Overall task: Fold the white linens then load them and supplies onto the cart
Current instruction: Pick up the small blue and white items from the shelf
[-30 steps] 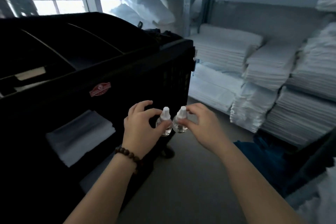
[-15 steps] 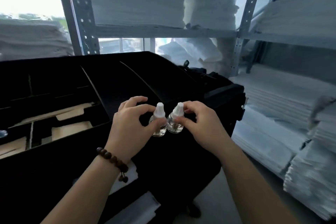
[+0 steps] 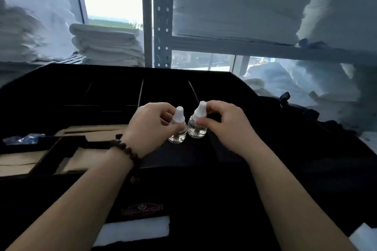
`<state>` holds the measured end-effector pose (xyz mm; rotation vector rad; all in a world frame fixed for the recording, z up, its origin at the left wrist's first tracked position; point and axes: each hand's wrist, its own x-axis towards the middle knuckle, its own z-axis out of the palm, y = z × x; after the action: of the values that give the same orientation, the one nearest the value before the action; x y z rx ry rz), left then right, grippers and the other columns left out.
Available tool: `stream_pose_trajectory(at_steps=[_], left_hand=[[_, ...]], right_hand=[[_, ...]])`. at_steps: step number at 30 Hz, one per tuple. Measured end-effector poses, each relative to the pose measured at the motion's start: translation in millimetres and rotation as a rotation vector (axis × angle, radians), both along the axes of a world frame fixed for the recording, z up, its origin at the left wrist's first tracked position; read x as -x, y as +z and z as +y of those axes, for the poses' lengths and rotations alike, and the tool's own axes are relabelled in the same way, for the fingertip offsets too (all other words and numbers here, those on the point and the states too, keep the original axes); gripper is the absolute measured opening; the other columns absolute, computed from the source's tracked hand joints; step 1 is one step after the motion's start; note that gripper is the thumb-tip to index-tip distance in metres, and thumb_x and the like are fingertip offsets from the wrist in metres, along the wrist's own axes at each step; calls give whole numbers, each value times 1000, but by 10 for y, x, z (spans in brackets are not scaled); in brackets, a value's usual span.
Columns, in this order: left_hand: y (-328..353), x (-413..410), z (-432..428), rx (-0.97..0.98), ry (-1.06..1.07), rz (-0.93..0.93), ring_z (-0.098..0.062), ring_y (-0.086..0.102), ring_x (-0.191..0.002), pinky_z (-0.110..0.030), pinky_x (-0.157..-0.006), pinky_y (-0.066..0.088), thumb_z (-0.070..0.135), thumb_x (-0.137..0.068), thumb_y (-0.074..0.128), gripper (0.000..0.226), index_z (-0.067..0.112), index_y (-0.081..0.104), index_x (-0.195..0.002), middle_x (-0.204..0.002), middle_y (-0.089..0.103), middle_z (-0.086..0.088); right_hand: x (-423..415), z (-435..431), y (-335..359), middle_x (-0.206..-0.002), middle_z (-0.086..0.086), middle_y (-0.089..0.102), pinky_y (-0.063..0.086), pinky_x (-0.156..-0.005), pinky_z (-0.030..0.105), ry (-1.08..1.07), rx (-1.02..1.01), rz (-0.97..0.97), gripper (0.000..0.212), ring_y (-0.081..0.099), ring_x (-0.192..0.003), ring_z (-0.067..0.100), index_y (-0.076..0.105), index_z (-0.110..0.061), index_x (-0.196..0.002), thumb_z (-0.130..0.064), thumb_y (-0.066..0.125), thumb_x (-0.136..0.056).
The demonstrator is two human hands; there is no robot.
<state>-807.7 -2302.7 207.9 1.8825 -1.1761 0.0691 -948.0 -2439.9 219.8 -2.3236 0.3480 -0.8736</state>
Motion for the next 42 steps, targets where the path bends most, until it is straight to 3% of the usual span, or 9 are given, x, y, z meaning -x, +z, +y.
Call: stream_pose_trajectory(at_steps=[3,6,8,11,16,25,32,36,42], left_hand=[[-4,-174,-137,-176,45,-20,-9,66,-67,-28,-65,55,34,-74,78,19,20,67,-79,-73,70,4],[-45,-271,-272,-257,30,-38,-15,63,-64,-22,-60,50,28,-81,69,16,13,66,-77,-72,69,-1],[-88,-301,-338,-311,6,-57,-10,57,-60,-15,-54,44,26,-82,65,13,13,67,-77,-70,67,0],[-157,-321,-408,-392,-38,-50,-7,54,-61,-13,-53,42,24,-83,64,12,12,68,-81,-74,67,-1],[-256,-312,-451,-449,-94,-55,-4,53,-62,-10,-52,40,24,-81,67,10,14,68,-84,-74,64,3],[-351,-277,-475,-471,-134,-67,-6,54,-66,-10,-55,42,26,-85,63,12,15,66,-88,-80,66,1],[-235,-285,-412,-456,-110,-159,-6,55,-106,-25,-89,47,36,-78,77,53,26,56,-125,-115,57,11],[-230,-212,-398,-430,-101,-186,-3,60,-86,-27,-82,53,29,-81,74,23,26,69,-103,-90,64,12],[-255,-152,-390,-380,-94,-156,-1,60,-75,-25,-73,51,21,-78,75,9,24,72,-86,-72,64,13]], right_hand=[[-193,-180,-44,-67,-22,63,40,-63,8,56,68,92,10,58,-70,-6,66,-27,-76,-29,74,-81],[-321,-349,-163,-64,-12,59,37,-70,15,55,143,241,18,53,-66,0,62,-24,-71,-35,74,-80],[-371,-420,-259,-74,-10,61,34,-93,36,46,166,347,19,54,-85,3,61,-26,-73,-40,73,-78],[-404,-457,-361,-111,-16,58,0,-112,59,6,185,434,19,26,-135,12,60,-35,-79,-44,75,-75],[-389,-494,-442,-142,-15,39,-13,-110,60,-3,211,487,22,-6,-146,12,65,-36,-81,-49,79,-69],[-286,-487,-468,-154,-14,25,-14,-109,60,-13,180,513,20,-14,-146,14,68,-37,-82,-46,80,-69],[-226,-523,-445,-142,-18,41,-13,-108,64,-46,206,471,36,-4,-146,11,62,-44,-105,-50,75,-72],[-212,-472,-469,-100,-20,60,-15,-109,61,-62,182,421,9,23,-139,5,62,-43,-85,-44,70,-81],[-154,-372,-485,-91,-19,59,-15,-110,59,-80,185,410,9,28,-133,1,62,-38,-78,-36,67,-84]])
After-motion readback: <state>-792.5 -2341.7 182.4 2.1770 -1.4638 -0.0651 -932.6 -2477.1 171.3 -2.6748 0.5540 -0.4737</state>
